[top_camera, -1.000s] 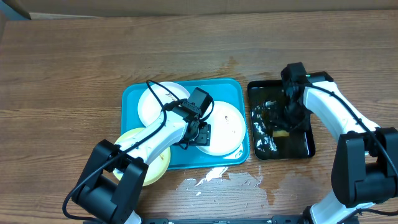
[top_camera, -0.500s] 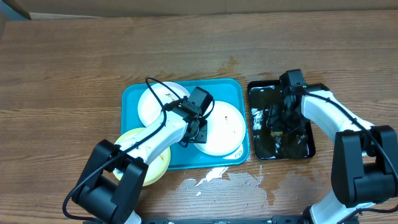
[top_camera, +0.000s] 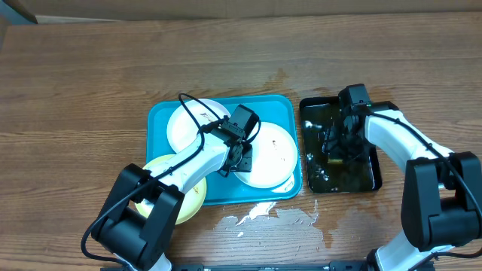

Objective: Clean dirty plates on tray and stack at the side
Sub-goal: 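Dip the sponge in the black tray water with the right gripper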

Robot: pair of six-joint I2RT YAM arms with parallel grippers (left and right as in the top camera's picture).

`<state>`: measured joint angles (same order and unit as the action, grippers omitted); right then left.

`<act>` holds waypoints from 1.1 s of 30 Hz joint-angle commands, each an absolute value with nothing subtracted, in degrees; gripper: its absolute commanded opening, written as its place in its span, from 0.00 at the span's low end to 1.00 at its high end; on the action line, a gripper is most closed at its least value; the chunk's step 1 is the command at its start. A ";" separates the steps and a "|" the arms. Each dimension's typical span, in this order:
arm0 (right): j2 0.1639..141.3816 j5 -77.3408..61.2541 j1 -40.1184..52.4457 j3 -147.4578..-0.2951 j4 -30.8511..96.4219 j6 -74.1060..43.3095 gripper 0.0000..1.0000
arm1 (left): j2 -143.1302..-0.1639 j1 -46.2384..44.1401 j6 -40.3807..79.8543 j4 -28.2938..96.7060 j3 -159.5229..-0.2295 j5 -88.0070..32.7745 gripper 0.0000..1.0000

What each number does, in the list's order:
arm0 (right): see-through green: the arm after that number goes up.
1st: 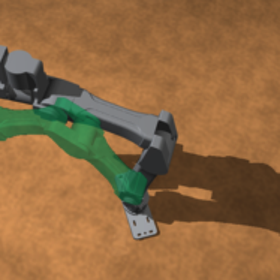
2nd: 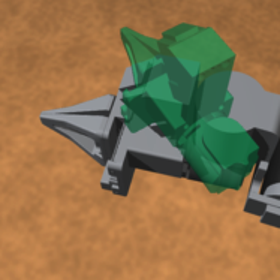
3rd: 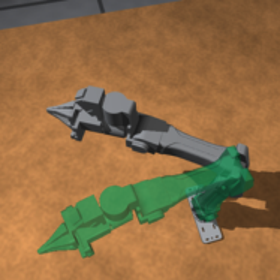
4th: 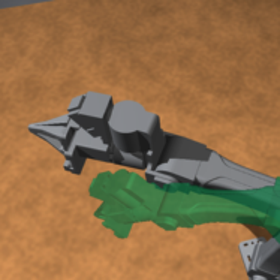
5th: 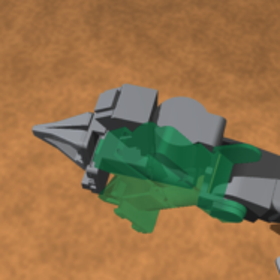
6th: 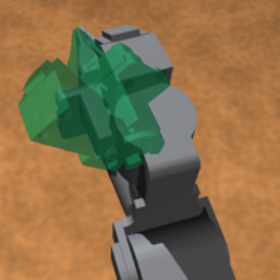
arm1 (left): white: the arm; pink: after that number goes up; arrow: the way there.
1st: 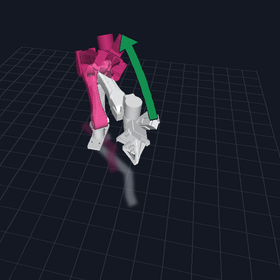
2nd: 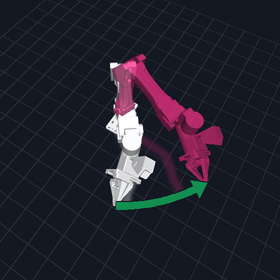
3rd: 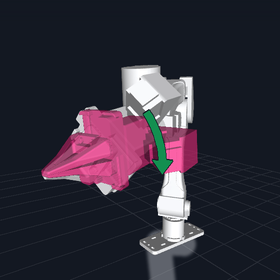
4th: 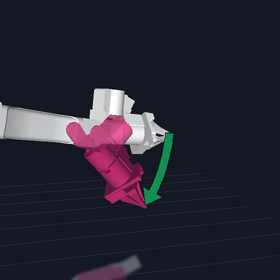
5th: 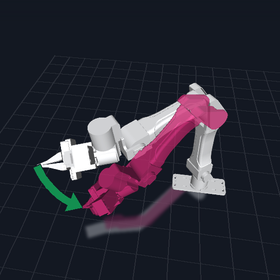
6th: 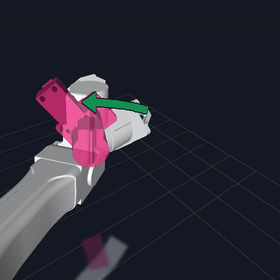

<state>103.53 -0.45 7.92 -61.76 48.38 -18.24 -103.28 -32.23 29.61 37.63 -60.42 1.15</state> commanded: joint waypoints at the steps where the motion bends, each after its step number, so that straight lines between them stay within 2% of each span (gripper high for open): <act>1: 103.55 -0.08 7.88 -64.40 47.81 -17.41 0.69 | -104.22 -32.21 28.93 37.41 -61.14 1.67 0.57; 8: 103.63 -0.10 7.88 -61.56 43.13 -17.39 0.68 | -104.25 -32.21 28.93 37.41 -61.14 1.67 0.56; 10: 103.63 -0.10 7.88 -60.71 42.06 -17.39 0.58 | -104.25 -32.21 28.93 37.43 -61.14 1.67 0.52; 15: 103.18 -0.12 7.88 -62.85 45.04 -17.39 0.22 | -104.22 -32.21 28.67 37.93 -61.43 1.65 0.23; 16: 102.85 -0.12 7.88 -64.25 46.96 -17.39 0.16 | -104.22 -32.18 28.67 38.33 -61.69 1.65 0.16; 17: 102.56 -0.12 7.88 -65.60 48.86 -17.39 0.10 | -104.22 -32.16 28.69 38.61 -61.93 1.65 0.04; 18: 102.21 -0.12 7.88 -67.07 50.94 -17.39 0.06 | -104.22 -32.16 28.69 38.81 -62.15 1.67 0.04; 25: 96.12 -1.89 7.88 -74.61 62.59 -16.67 0.04 | -104.16 -32.16 28.69 42.52 -65.32 1.65 0.04; 33: 92.31 -3.44 7.88 -74.52 64.62 -12.29 0.04 | -104.14 -32.18 28.73 46.96 -68.36 2.33 0.04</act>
